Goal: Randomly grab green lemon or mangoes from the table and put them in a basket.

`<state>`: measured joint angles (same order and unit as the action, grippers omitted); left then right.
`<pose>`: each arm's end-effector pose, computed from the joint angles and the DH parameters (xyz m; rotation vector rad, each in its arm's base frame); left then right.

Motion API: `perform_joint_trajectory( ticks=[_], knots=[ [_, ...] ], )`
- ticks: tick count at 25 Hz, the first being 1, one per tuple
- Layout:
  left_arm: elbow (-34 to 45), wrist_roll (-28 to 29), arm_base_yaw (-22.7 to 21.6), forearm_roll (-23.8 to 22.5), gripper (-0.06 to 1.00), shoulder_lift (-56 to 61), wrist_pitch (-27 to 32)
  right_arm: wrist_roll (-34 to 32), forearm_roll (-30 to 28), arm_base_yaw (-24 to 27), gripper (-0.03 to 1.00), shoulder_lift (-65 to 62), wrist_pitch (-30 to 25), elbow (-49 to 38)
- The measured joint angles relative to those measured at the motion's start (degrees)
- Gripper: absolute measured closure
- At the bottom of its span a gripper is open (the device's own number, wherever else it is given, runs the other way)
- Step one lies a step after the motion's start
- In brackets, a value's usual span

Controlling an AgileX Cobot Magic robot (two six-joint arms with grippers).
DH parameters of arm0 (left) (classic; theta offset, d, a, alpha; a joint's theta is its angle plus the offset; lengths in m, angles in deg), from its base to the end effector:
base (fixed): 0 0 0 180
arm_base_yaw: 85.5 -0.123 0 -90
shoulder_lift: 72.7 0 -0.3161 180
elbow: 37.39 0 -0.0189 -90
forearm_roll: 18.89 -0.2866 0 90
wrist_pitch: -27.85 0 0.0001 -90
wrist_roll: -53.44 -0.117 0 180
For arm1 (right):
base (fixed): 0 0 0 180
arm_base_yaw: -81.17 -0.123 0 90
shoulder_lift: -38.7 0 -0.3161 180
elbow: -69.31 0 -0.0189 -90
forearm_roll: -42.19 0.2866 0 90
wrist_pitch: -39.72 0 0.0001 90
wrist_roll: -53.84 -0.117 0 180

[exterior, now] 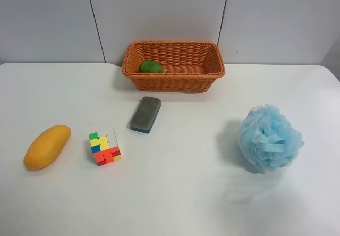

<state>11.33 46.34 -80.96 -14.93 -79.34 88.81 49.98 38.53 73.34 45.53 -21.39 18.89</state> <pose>0.0152 -0.0083 0.2862 0.2097 2.0178 -0.0543 0.0205 -0.0038 0.2760 -0.0689 2.0633 0.0491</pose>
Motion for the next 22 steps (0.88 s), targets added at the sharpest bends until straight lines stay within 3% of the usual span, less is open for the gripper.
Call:
perform_joint_trajectory(
  ticks=[22],
  knots=[
    [0.0, 0.0, 0.0, 0.0, -0.05, 0.0, 0.1, 0.0, 0.0, 0.0, -0.02, 0.0, 0.0, 0.0]
  ],
)
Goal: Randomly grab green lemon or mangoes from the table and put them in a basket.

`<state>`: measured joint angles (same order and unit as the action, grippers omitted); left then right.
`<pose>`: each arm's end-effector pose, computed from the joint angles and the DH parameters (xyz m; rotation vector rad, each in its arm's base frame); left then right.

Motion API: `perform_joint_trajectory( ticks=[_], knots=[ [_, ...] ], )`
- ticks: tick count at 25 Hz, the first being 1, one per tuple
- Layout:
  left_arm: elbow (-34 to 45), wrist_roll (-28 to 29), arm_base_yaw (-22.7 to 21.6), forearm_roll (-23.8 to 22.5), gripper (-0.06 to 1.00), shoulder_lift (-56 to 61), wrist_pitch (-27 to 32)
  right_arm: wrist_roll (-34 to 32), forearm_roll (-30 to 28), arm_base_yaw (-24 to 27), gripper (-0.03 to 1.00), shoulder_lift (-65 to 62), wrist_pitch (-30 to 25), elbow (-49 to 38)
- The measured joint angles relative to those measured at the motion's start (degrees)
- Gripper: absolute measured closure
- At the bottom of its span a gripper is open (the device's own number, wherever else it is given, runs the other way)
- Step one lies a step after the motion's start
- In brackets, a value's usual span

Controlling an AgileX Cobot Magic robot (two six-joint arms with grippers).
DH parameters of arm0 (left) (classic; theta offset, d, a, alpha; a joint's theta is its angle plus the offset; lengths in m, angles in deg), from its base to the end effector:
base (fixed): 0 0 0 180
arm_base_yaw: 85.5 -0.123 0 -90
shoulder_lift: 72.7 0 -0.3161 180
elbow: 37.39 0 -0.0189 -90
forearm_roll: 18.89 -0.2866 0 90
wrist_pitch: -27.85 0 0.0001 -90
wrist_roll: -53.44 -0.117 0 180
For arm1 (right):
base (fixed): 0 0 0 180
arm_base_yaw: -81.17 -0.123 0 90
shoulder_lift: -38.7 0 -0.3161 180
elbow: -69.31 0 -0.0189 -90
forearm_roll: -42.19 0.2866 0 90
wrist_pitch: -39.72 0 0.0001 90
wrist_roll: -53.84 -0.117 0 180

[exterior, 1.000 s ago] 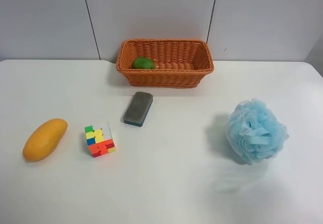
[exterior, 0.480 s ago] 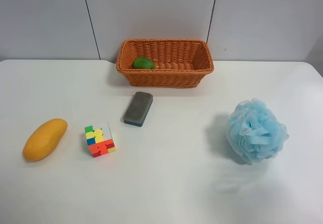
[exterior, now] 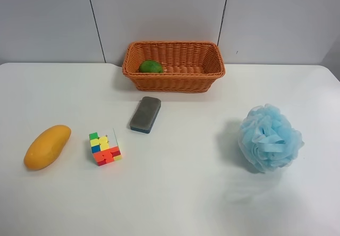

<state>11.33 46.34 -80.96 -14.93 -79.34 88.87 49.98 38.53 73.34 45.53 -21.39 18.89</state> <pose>0.0151 -0.0083 0.2861 0.2099 2.0188 -0.0543 0.0205 -0.0038 0.2760 -0.0689 2.0633 0.0491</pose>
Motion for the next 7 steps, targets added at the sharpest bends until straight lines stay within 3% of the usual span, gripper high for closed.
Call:
perform_joint_trajectory(
  ticks=[7],
  knots=[
    [0.0, 0.0, 0.0, 0.0, -0.05, 0.0, 0.0, 0.0, 0.0, 0.0, -0.02, 0.0, 0.0, 0.0]
  ],
)
